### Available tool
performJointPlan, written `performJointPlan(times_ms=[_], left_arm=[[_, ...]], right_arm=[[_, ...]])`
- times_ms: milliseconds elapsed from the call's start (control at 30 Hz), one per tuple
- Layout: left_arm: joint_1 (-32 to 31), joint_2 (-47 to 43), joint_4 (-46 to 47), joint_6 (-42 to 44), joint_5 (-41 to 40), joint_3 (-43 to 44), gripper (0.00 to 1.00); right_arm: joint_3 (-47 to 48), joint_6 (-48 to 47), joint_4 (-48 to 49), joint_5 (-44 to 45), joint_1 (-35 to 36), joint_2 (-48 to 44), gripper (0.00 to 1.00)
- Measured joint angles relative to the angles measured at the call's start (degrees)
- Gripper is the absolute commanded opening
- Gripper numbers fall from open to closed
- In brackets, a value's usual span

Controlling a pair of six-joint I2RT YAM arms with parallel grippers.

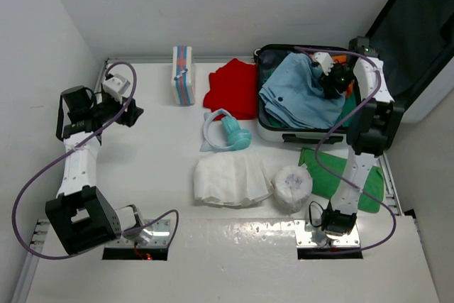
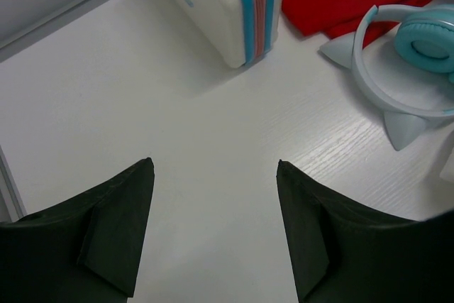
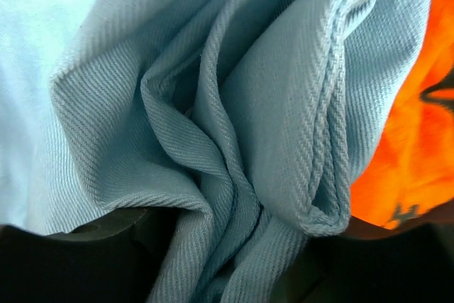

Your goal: Pack the luggage

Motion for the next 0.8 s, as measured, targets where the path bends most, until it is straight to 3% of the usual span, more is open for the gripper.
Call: performJointPlan(times_ms=[167,300,367,400,467,500,533,600,667,733,800], left_arm=[[-0.68,0.39,0.85,0.17,-1.22,-0.02,0.72],[-1.92,0.42,1.70,0.74,-1.60,-0.17,0.73],[-2.67,0.46,1.86,0.98,-1.86,-0.37,0.73],[-2.89,0.57,1.90,1.01,-1.99,-0.39,0.73],[-3.26,1.01,2.56,1.01,-2.34,-0.39,0.74],[-3.50,1.22,2.97,0.68,-2.80,-0.42,0.83],[-3.67,1.49,3.48,0.24,-3.30,-0.44,0.93],[-4.00,2.10,4.44,-1.70,-4.15,-0.42,0.99],[-4.31,2.67,5.42,-3.98,-4.90,-0.42,0.99],[-4.44,2.97,6.29,-6.49,-5.84,-0.37,0.99],[-4.72,2.99,7.37,-8.90,-7.10,-0.28,0.99]], right_arm=[[-0.55,-5.92,3.96,3.67,1.53,-0.26,0.00],[-6.80,-12.41,10.45,4.39,1.75,-3.13,0.03],[-10.91,-15.72,13.75,4.37,1.77,-5.25,0.16],[-12.24,-16.48,15.15,4.63,1.92,-5.81,0.33],[-14.82,-16.79,18.29,5.90,2.51,-6.71,0.45],[-15.45,-15.63,19.67,7.04,3.30,-6.84,0.55],[-15.54,-13.88,20.50,8.50,4.13,-6.84,0.58],[-14.58,-10.34,21.88,11.61,5.42,-6.82,0.71],[-11.85,-5.81,22.53,13.55,6.25,-6.82,0.81],[-7.69,-0.11,22.97,14.23,6.73,-6.82,0.97],[-3.89,5.75,23.91,14.58,6.75,-6.99,0.99]])
